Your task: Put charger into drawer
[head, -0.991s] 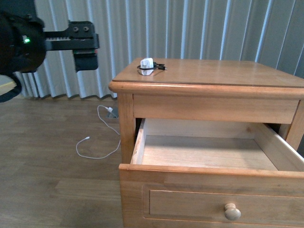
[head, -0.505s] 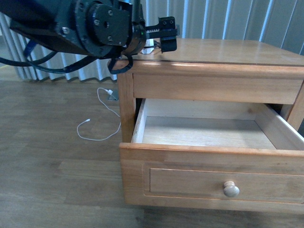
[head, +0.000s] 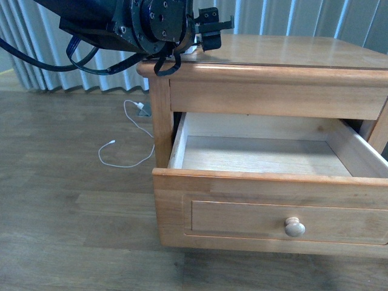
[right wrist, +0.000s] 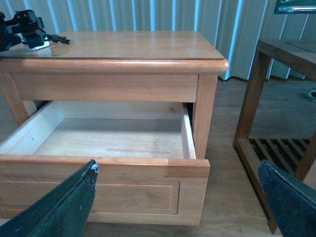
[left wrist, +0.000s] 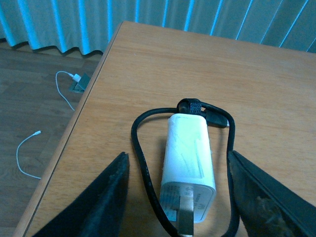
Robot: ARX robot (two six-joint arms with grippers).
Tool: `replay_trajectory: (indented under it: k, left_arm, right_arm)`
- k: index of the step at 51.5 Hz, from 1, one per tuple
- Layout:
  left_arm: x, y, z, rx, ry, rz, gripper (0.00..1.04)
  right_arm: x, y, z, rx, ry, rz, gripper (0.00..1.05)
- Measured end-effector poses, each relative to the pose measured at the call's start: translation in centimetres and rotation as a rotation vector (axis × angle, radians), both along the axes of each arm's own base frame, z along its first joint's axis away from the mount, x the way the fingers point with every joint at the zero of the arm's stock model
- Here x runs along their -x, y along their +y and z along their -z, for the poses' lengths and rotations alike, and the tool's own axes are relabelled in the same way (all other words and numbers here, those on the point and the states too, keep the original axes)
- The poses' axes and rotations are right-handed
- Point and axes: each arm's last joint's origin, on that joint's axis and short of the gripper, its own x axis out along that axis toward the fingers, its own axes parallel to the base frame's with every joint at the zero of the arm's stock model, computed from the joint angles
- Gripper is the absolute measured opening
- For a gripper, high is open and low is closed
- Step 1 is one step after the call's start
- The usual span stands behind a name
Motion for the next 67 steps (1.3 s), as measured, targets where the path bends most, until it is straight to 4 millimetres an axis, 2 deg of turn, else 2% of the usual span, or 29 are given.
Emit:
replay_trajectory:
  k: [10, 12, 25, 31, 32, 39, 45, 55, 61, 67]
  left_arm:
    - [-0.1, 0.3, 0.0, 0.019, 0.004, -0.007, 0.3]
    - [0.1, 0.5, 0.0, 0.027, 0.003, -0.008, 0.27]
    - [3.6, 1.5, -1.5, 0.049, -0.007, 0.016, 0.25]
    - [7.2, 1.4, -3.8, 0.071, -0.042, 0.078, 0.25]
    - [7.4, 1.4, -3.9, 0.072, -0.044, 0.081, 0.25]
    - [11.8, 0.8, -5.0, 0.091, -0.045, 0.178, 0.25]
    - [14.9, 0.5, -4.7, 0.084, -0.026, 0.242, 0.25]
    - [18.3, 0.6, -4.2, 0.05, 0.003, 0.322, 0.25]
    - [19.5, 0.4, -2.6, 0.025, 0.05, 0.381, 0.25]
    - [19.3, 0.1, -0.4, -0.001, 0.126, 0.393, 0.25]
  right_arm:
    - [0.0, 0.0, 0.0, 0.0, 0.0, 0.0, 0.97]
    - [0.0, 0.0, 0.0, 0.0, 0.0, 0.0, 0.97]
    - [0.0, 0.0, 0.0, 0.0, 0.0, 0.0, 0.97]
    - [0.0, 0.0, 0.0, 0.0, 0.0, 0.0, 0.97]
    - [0.0, 0.0, 0.0, 0.0, 0.0, 0.0, 0.97]
    - [0.0, 0.0, 0.0, 0.0, 0.0, 0.0, 0.97]
    - [0.0, 0.0, 0.0, 0.0, 0.0, 0.0, 0.97]
    - [0.0, 0.0, 0.0, 0.0, 0.0, 0.0, 0.97]
    - [0.0, 0.0, 0.0, 0.0, 0.0, 0.0, 0.97]
    - [0.0, 0.0, 0.0, 0.0, 0.0, 0.0, 0.97]
